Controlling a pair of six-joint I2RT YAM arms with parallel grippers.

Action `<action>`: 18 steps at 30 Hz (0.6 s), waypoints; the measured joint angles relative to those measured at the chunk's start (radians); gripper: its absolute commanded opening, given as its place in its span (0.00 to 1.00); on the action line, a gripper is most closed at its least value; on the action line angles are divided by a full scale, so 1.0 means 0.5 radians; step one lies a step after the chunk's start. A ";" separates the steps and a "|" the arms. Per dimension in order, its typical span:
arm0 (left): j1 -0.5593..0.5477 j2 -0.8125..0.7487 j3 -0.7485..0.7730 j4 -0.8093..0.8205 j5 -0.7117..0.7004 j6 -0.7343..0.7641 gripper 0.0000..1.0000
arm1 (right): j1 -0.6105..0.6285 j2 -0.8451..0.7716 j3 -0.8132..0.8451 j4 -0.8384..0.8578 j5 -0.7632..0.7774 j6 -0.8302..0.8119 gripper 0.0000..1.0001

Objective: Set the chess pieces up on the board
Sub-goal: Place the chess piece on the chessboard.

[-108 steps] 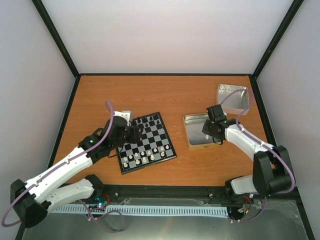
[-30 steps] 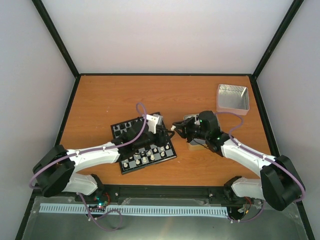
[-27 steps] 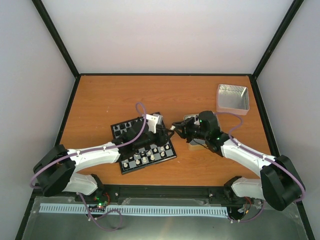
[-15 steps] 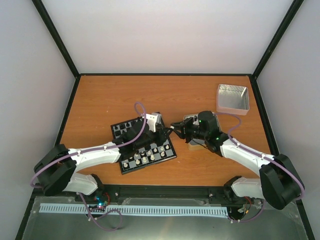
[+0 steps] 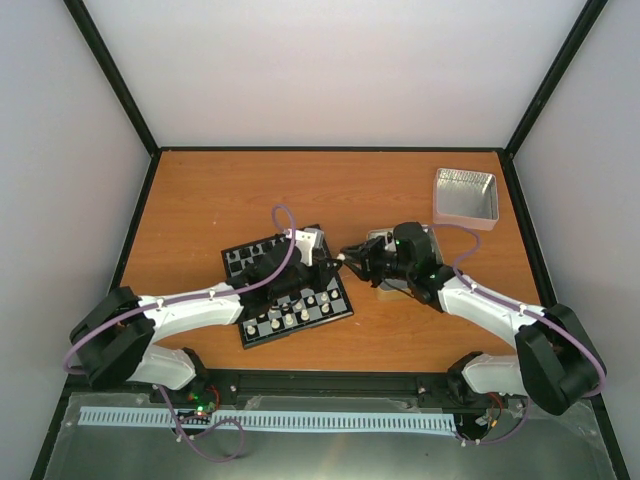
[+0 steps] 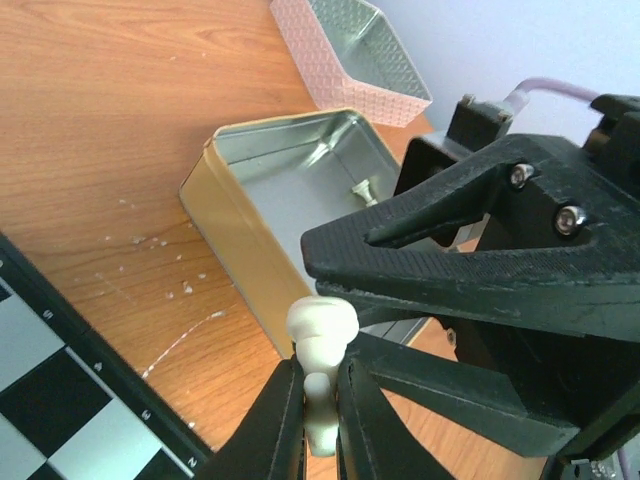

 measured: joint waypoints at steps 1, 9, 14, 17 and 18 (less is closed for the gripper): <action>0.000 -0.003 0.008 -0.031 -0.003 0.002 0.01 | 0.000 0.000 0.003 -0.024 0.014 -0.038 0.42; 0.000 -0.175 0.132 -0.634 -0.037 0.066 0.01 | 0.003 -0.005 0.182 -0.464 0.249 -0.590 0.54; 0.000 -0.378 0.209 -1.239 -0.033 0.077 0.01 | -0.027 -0.051 0.237 -0.664 0.352 -0.917 0.54; 0.000 -0.541 0.242 -1.607 -0.005 0.049 0.01 | -0.053 -0.108 0.259 -0.793 0.428 -1.100 0.54; 0.000 -0.597 0.256 -1.724 0.005 0.030 0.01 | -0.062 -0.131 0.262 -0.828 0.451 -1.151 0.55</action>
